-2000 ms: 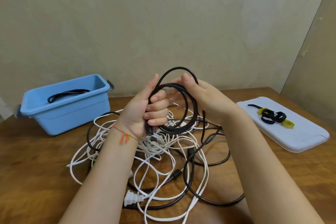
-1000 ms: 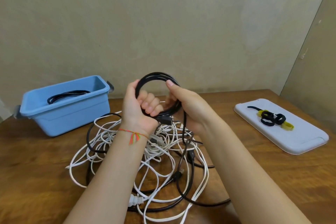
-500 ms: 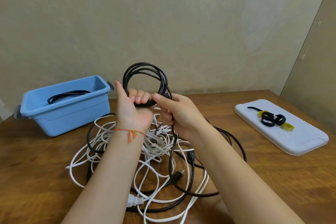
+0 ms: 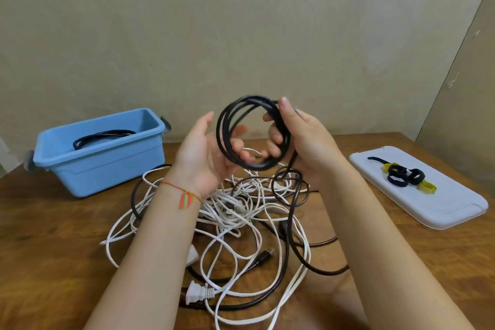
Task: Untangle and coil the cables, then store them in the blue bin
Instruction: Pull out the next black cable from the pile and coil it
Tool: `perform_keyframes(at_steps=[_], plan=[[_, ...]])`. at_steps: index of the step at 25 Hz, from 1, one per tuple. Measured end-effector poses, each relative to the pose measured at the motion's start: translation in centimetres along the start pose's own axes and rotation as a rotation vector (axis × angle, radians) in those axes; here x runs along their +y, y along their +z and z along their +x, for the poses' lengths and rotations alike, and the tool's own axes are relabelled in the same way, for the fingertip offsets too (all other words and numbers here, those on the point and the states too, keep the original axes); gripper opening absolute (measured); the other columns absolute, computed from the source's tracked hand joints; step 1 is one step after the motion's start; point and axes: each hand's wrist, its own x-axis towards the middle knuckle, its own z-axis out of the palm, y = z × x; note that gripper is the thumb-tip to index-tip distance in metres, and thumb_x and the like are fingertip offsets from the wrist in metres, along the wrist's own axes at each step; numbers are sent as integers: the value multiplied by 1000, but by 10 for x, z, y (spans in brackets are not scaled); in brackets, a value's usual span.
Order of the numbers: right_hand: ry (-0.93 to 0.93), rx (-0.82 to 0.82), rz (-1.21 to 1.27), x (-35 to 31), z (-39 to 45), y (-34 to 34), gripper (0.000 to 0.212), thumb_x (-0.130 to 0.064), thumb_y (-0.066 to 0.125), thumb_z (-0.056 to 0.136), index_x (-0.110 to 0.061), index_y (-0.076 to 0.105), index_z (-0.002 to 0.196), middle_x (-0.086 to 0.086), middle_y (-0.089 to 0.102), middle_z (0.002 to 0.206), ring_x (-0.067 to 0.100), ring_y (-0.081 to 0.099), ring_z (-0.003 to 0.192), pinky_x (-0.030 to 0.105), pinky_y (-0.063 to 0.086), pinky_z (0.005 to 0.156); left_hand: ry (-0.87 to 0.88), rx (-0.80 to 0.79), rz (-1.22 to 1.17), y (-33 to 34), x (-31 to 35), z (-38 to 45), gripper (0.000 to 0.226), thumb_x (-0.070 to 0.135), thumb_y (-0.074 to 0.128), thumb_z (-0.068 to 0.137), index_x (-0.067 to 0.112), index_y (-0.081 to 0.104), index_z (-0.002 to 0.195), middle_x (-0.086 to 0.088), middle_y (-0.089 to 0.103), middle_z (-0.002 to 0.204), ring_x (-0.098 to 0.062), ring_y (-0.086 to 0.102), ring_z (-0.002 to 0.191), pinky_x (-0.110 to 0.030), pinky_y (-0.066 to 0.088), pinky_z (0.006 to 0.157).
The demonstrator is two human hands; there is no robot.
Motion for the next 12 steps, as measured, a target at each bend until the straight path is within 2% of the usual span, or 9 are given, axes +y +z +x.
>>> perform_keyframes(at_steps=[1, 2, 3, 4, 5, 7, 9, 12], plan=[[44, -31, -73, -2, -2, 1, 51, -54, 40, 100, -8, 59, 87, 4, 32, 54, 18, 36, 42, 31, 37, 45, -19, -39, 127, 1, 0, -2, 63, 54, 27, 102, 4, 64, 89, -6, 49, 50, -22, 49, 40, -30, 49, 58], [82, -44, -199, -1, -2, 3, 62, -62, 32, 98, -8, 58, 83, 3, 28, 51, 16, 27, 39, 28, 26, 43, -30, -71, 268, 3, -1, -3, 63, 55, 27, 102, 6, 63, 88, -6, 47, 49, -21, 45, 38, -33, 45, 59], [102, -45, -363, 0, -2, 6, 70, -67, 24, 97, -8, 57, 81, 0, 30, 48, 15, 28, 38, 26, 23, 45, -37, -87, 409, 5, -5, -3, 61, 56, 28, 102, 7, 61, 89, -6, 46, 48, -20, 41, 36, -34, 43, 59], [93, -34, -542, 3, -2, 9, 70, -66, 19, 98, -9, 55, 79, -4, 36, 48, 13, 35, 40, 26, 26, 49, -40, -82, 540, 6, -10, -2, 58, 55, 30, 102, 7, 60, 90, -6, 46, 48, -19, 40, 36, -35, 42, 58], [68, -22, -702, 5, -2, 11, 63, -61, 19, 101, -12, 51, 77, -8, 45, 54, 11, 46, 50, 29, 32, 56, -33, -57, 654, 6, -14, -1, 56, 53, 34, 102, 6, 61, 94, -7, 47, 48, -19, 40, 36, -35, 43, 59], [51, 2, -894, 10, 0, 13, 44, -47, 27, 106, -18, 47, 79, -5, 52, 74, 16, 51, 75, 33, 34, 70, -5, 9, 815, 6, -20, 2, 50, 45, 39, 102, 1, 64, 100, -8, 48, 48, -20, 41, 37, -41, 45, 65], [65, 24, -938, 13, 1, 13, 35, -42, 31, 106, -17, 45, 85, 0, 52, 81, 17, 50, 74, 35, 35, 69, 16, 54, 887, 10, -23, 1, 44, 37, 39, 101, 2, 65, 98, -5, 44, 46, -18, 36, 36, -41, 47, 68], [-2, 92, -947, 14, 1, 13, 38, -43, 34, 105, -13, 48, 88, 2, 55, 76, 17, 51, 66, 35, 38, 62, 49, 109, 938, 17, -21, -2, 45, 42, 37, 101, 7, 61, 85, -2, 37, 46, -13, 32, 34, -31, 49, 59]])
